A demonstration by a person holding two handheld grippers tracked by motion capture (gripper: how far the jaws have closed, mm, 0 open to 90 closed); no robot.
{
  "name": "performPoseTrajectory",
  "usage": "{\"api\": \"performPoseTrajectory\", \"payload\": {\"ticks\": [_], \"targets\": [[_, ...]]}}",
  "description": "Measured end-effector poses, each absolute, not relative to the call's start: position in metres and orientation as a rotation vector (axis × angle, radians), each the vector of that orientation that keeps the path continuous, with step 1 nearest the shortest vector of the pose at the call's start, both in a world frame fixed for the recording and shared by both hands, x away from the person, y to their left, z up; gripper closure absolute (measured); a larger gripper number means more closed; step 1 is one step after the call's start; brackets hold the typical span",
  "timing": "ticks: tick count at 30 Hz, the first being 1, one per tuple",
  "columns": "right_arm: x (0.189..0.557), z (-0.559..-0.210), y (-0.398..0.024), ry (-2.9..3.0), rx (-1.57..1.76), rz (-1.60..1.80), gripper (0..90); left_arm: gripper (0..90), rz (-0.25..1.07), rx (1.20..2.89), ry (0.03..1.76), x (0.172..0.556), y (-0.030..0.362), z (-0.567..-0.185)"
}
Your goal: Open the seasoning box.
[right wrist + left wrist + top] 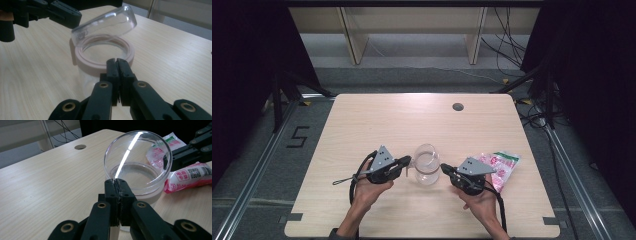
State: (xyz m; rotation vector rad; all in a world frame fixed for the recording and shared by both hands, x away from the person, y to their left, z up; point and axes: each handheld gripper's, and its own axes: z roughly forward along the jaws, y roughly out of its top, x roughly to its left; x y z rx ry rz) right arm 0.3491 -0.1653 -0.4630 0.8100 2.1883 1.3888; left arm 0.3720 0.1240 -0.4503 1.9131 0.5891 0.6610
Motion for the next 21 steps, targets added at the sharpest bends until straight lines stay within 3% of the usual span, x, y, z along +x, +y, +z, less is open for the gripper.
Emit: {"api": "performPoseTrajectory", "payload": {"ticks": [7,12,15,18,19,21], "targets": [[0.355,-0.458,-0.154,2.214,0.786,1.399,89.7,86.2,0.657,1.904,0.582,0.373,0.125,-0.451],[0.354,-0.455,-0.15,2.208,0.81,1.398,89.8,77.1,0.659,1.909,0.594,0.37,0.128,-0.45],[0.355,-0.457,-0.148,2.208,0.789,1.408,89.7,61.6,0.65,1.907,0.587,0.366,0.13,-0.452],[0.356,-0.456,-0.147,2.166,0.767,1.414,89.4,54.3,0.65,1.901,0.598,0.363,0.135,-0.451],[0.356,-0.454,-0.147,2.179,0.777,1.416,89.0,45.7,0.659,1.904,0.596,0.36,0.14,-0.451],[0.356,-0.452,-0.145,2.188,0.754,1.419,88.6,40.5,0.659,1.897,0.601,0.358,0.142,-0.452]]}}
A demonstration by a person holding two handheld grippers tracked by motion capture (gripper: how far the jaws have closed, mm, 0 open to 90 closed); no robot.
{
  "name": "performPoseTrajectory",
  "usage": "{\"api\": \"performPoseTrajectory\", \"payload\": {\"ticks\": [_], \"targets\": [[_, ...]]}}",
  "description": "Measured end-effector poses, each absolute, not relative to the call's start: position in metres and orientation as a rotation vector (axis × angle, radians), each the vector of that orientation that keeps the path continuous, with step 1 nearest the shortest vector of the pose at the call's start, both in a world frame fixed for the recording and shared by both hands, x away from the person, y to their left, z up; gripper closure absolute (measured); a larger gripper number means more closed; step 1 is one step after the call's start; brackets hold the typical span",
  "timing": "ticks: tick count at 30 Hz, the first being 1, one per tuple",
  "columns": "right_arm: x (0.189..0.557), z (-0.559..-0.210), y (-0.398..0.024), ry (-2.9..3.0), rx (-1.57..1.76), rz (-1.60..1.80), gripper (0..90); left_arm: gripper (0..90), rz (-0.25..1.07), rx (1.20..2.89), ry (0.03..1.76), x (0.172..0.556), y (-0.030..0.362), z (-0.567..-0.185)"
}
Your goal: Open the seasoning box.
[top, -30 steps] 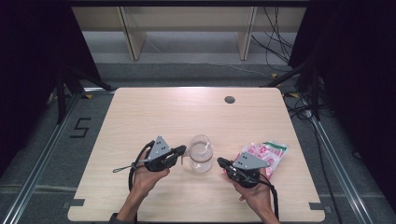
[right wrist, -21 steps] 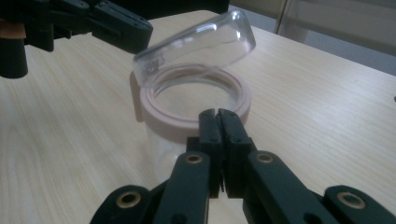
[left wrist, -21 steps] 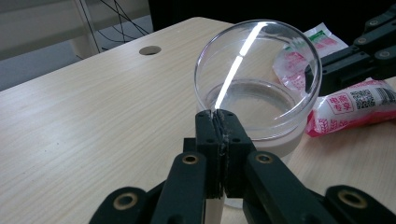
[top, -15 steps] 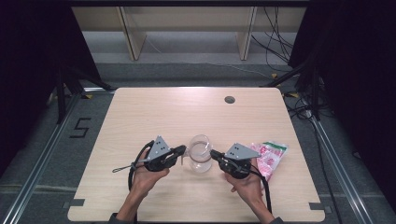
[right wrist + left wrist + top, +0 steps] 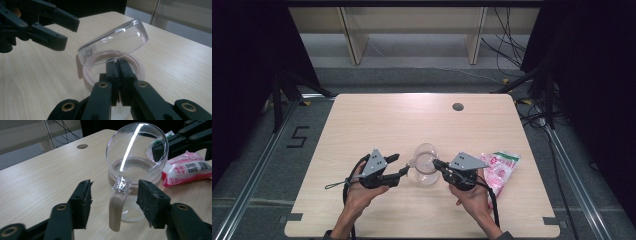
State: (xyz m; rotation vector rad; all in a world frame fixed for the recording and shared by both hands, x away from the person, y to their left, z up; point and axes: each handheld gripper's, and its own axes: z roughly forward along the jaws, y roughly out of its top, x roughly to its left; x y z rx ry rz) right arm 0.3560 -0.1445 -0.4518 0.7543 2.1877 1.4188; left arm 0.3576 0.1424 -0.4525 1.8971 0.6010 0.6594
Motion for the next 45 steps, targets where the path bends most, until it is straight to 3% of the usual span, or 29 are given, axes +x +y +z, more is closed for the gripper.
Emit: {"api": "performPoseTrajectory", "payload": {"ticks": [4,9,28,33,35,40,45], "targets": [[0.356,-0.446,-0.139,2.205,0.757,1.436,88.6,32.4,0.68,1.935,0.593,0.355,0.156,-0.461],[0.355,-0.44,-0.131,2.187,0.741,1.455,88.2,28.8,0.684,1.96,0.596,0.353,0.161,-0.467],[0.345,-0.442,-0.105,2.227,0.61,1.454,86.7,26.7,0.677,1.971,0.582,0.346,0.167,-0.478],[0.345,-0.441,-0.107,2.218,0.621,1.457,81.8,26.5,0.672,1.962,0.586,0.345,0.165,-0.478],[0.345,-0.44,-0.117,2.223,0.66,1.459,73.9,26.1,0.678,1.961,0.584,0.345,0.165,-0.478],[0.345,-0.44,-0.14,2.206,0.759,1.459,63.6,26.0,0.675,1.964,0.587,0.344,0.163,-0.479],[0.339,-0.442,-0.162,2.163,0.854,1.479,59.0,25.4,0.663,1.943,0.566,0.342,0.164,-0.475]]}}
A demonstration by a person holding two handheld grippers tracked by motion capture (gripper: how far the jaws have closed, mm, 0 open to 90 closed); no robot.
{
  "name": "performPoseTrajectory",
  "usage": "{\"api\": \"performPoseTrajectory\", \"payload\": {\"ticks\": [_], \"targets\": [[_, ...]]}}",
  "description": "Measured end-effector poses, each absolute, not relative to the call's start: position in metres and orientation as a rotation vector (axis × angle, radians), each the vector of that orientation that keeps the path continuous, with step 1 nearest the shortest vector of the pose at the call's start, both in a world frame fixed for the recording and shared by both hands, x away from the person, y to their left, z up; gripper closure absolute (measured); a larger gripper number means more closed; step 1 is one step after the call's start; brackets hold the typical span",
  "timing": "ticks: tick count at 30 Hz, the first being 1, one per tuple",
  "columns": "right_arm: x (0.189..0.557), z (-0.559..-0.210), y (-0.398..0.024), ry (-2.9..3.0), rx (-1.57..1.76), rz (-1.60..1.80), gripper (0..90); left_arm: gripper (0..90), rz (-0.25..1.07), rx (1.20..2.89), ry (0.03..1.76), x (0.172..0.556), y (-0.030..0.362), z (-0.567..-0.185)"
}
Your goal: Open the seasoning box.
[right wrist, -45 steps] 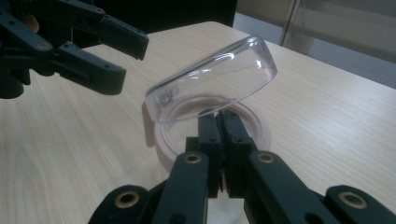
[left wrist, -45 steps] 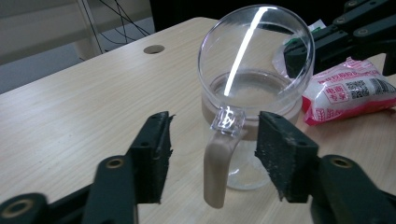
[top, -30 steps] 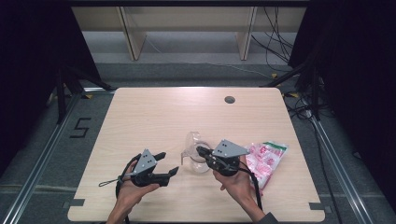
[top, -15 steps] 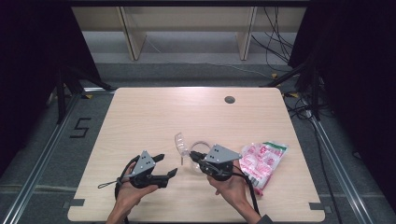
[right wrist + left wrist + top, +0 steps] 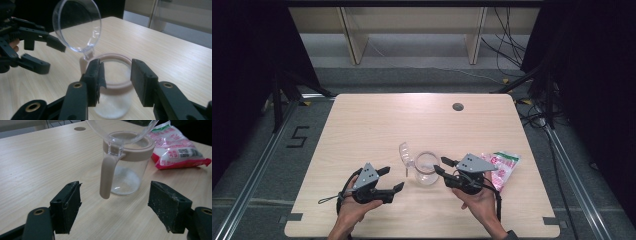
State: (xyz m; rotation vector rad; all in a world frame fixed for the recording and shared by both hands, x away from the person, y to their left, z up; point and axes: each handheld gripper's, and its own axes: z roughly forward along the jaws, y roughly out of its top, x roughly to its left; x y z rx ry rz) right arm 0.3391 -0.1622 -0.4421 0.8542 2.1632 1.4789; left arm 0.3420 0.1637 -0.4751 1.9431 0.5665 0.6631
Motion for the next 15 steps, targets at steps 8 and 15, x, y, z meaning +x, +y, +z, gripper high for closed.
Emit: {"api": "performPoseTrajectory", "payload": {"ticks": [8,15], "targets": [[0.336,-0.443,-0.188,2.143,0.91,1.46,48.4,25.4,0.672,1.94,0.576,0.339,0.165,-0.473],[0.333,-0.447,-0.213,2.096,0.964,1.438,42.9,25.1,0.672,1.951,0.577,0.339,0.165,-0.474]]}}
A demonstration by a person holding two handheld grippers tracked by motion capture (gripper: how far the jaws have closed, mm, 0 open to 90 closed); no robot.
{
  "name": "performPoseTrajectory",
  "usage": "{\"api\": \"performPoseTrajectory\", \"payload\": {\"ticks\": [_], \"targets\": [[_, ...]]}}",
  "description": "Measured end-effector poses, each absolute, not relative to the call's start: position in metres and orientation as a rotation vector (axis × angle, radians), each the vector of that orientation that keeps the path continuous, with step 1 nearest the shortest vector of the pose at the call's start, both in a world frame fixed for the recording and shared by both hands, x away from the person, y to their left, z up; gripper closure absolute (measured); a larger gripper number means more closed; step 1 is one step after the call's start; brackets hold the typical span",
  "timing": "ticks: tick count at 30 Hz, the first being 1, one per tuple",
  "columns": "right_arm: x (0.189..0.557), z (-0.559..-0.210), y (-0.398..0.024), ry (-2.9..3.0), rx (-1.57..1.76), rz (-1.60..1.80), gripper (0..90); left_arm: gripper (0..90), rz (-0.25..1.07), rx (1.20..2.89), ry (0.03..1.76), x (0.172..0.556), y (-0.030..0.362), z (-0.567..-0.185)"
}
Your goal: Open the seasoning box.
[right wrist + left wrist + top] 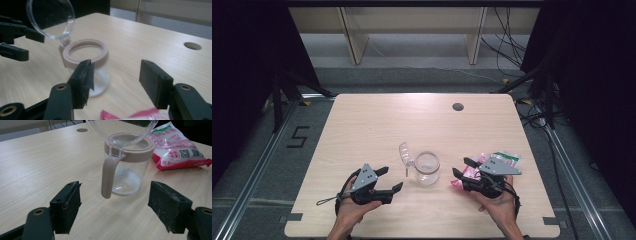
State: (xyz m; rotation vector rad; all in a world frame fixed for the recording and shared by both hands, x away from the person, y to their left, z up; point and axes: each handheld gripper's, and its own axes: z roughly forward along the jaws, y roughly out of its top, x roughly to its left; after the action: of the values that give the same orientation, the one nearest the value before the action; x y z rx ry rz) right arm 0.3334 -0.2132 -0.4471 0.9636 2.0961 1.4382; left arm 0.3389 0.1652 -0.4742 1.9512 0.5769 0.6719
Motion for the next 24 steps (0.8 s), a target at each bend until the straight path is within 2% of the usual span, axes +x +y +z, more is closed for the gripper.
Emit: {"api": "performPoseTrajectory", "payload": {"ticks": [10,24], "targets": [[0.324,-0.456,-0.262,1.998,1.103,1.404,37.1,25.0,0.663,1.948,0.574,0.337,0.162,-0.475],[0.314,-0.471,-0.285,1.959,1.257,1.397,28.8,24.6,0.662,1.978,0.579,0.332,0.155,-0.479]]}}
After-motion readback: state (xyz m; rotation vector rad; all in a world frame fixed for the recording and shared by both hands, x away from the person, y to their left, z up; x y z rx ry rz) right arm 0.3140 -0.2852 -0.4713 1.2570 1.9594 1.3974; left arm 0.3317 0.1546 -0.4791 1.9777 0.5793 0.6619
